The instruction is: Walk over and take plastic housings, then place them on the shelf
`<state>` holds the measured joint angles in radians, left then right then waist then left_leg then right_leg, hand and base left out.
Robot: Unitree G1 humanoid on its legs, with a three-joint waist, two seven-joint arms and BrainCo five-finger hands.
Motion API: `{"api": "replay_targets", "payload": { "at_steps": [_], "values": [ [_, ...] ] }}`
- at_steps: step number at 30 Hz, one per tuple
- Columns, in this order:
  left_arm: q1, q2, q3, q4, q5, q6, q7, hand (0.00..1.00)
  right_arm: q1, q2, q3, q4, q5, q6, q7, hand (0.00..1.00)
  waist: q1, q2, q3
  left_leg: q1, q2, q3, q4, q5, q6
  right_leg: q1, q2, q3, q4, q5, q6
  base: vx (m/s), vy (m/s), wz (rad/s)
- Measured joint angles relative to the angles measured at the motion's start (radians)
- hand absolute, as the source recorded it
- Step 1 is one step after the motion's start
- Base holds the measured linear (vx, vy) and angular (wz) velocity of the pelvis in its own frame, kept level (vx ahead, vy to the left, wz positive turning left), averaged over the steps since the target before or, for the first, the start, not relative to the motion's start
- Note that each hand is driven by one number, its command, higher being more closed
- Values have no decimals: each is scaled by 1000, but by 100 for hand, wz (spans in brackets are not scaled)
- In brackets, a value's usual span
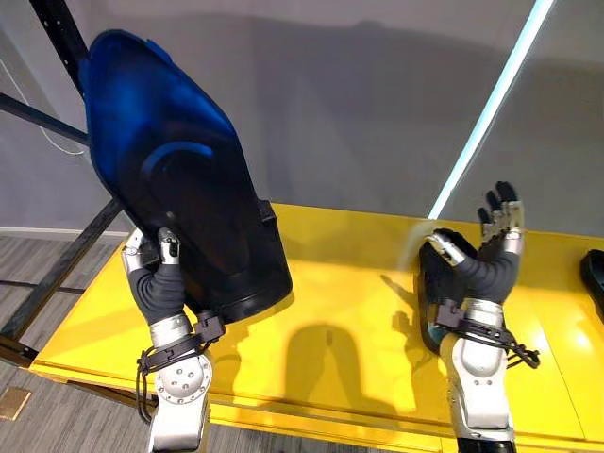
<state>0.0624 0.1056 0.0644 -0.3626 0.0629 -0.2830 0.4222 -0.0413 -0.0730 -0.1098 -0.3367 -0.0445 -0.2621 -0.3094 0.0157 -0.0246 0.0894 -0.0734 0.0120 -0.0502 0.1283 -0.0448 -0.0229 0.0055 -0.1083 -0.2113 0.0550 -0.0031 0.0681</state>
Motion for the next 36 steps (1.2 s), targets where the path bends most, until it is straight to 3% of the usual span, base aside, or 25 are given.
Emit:
{"api": "replay_targets", "payload": {
  "at_steps": [4, 7, 8, 13, 19, 27, 36],
  "values": [
    [12, 15, 87, 80, -145, 20, -91, 100, 19, -3, -11, -88, 4, 0, 53, 0, -4, 3, 6, 24, 0, 43, -30, -1, -1, 0, -5, 19, -1, 0, -1, 10, 38, -18],
    [16, 81, 127, 143, -260, 40, -179, 100, 66, -5, -51, -174, 12, 0, 107, 0, -9, 3, 6, 28, 1, 94, -46, -17, -4, 2, -15, 33, -12, 0, -1, -30, 50, -10],
    [19, 122, 147, 173, -306, 58, -219, 100, 93, -11, -78, -195, 32, 0, 126, 0, -29, 3, 6, 32, 12, 150, -57, -17, -1, 4, -22, 29, -13, 0, 0, -26, 40, 10],
    [65, 226, 184, 220, -415, 107, -306, 100, 163, -12, -125, -207, 66, 0, 159, 0, -52, 3, 5, 73, 12, 218, -94, 1, 13, 12, -27, 47, -19, 0, 0, 11, 43, -16],
    [99, 313, 184, 233, -432, 141, -409, 100, 216, -12, -128, -238, 77, 0, 178, 0, -62, 5, 3, 93, 13, 241, -117, 7, 14, 16, -22, 65, -47, 3, 5, 58, 12, -12],
    [83, 394, 134, 369, -428, 191, -493, 100, 256, -12, -124, -240, 77, 0, 214, 0, -63, 10, -2, 118, 14, 243, -139, 7, 13, 29, -19, 65, -50, 4, 5, 18, -4, -1],
    [48, 420, 102, 479, -313, 232, -552, 100, 293, -12, -117, -240, 77, 1, 238, 0, -63, 28, -26, 121, 12, 265, -146, 8, 13, 25, -18, 83, -65, 9, 5, -14, -3, -7]
  ]
}}
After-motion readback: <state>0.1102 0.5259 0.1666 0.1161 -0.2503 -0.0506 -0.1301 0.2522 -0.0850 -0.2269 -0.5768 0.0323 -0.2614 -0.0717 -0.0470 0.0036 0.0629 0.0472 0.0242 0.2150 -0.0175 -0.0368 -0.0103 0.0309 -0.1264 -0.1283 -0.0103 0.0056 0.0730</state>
